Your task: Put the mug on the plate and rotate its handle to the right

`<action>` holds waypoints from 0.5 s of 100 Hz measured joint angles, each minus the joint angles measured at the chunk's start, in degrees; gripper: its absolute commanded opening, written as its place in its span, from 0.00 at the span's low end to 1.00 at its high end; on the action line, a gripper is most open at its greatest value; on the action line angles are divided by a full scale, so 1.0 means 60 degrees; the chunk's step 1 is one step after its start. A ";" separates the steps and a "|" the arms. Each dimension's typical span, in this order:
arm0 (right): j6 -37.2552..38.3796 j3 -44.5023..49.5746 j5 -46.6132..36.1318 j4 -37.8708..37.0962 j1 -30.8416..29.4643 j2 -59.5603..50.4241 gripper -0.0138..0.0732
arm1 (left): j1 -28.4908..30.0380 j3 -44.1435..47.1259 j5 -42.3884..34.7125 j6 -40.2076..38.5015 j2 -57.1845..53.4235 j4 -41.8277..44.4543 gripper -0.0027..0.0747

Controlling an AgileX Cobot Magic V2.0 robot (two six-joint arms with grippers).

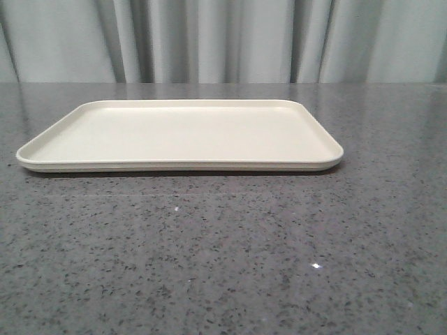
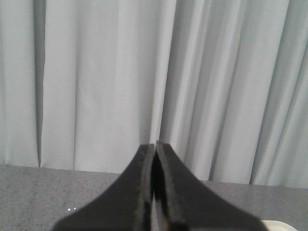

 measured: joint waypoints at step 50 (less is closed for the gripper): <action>-0.0018 -0.0823 0.0033 0.0000 0.0000 0.0371 0.57 | 0.0000 -0.3222 0.2288 0.0389 0.3067 0.0000 0.11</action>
